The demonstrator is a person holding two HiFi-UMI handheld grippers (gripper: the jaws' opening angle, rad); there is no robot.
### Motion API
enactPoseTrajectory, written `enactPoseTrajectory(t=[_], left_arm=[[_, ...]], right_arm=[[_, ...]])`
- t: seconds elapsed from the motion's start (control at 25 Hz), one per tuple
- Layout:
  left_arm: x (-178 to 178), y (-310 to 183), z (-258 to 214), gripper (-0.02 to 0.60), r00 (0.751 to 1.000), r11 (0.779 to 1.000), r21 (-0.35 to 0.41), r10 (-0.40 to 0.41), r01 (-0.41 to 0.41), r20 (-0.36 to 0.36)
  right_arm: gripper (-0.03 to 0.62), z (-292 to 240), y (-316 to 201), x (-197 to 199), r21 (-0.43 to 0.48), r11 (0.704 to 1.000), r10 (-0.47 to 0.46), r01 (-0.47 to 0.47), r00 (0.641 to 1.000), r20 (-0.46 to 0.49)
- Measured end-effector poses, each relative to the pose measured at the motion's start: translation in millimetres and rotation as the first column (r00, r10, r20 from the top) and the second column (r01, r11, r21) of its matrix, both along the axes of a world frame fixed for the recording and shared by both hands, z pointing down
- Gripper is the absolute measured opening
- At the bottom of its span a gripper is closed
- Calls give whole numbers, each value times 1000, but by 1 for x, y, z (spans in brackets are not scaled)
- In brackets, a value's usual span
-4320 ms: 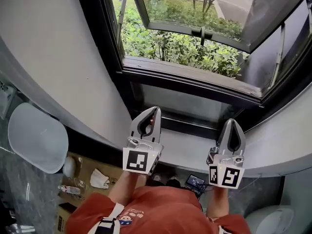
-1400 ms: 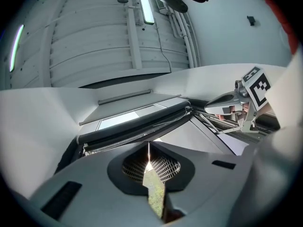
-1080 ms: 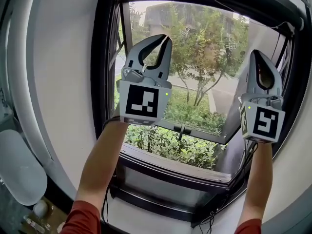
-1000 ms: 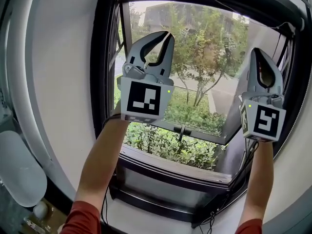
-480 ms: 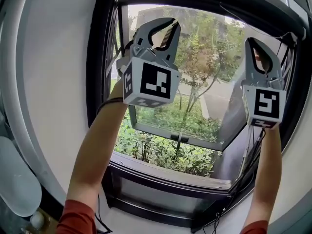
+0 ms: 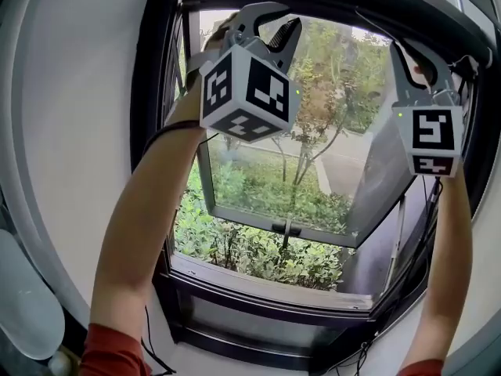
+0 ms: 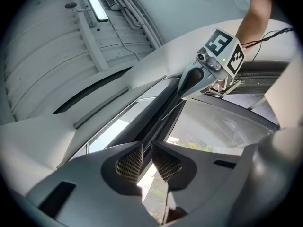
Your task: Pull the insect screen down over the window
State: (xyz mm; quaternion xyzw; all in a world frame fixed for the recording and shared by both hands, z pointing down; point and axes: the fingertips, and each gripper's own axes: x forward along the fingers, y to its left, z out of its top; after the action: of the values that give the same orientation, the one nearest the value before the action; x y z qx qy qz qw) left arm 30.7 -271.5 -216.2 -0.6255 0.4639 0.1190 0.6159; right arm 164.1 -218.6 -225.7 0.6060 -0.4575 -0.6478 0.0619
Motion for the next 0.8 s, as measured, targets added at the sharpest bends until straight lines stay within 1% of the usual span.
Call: enactPoseTrajectory(t=[0.08,0.2,0.32,0.44,0.52,0.72,0.8], left_arm=[[0,-7,-6,54,999,999,-13,-29,29,17],[-5,-15,-16,71,995,996,-2,-91,91,39],[-9,-25,-25,83,983,986,13,-169,168,71],[-11,-37,-29,107,961,968,8,-249,250,125],[-11,-41,-34,113,944,956,16,-292,293,155],[-7,-46,-43,122,900,925,62,-379,375,215],[-5,-49,-43,129,881,913,71,-407,403,242]], right_arm=[[44,-4,-4,2,-7,999,43,-43,999,-22],[60,-12,-10,4,-21,994,103,-105,993,-60],[69,-20,-18,9,-31,978,203,-207,973,-110],[80,-25,-28,19,-60,946,304,-317,938,-165],[87,-30,-30,25,-82,933,332,-349,927,-176],[100,-39,-31,33,-100,908,382,-406,903,-196],[103,-40,-33,34,-106,893,408,-437,887,-217]])
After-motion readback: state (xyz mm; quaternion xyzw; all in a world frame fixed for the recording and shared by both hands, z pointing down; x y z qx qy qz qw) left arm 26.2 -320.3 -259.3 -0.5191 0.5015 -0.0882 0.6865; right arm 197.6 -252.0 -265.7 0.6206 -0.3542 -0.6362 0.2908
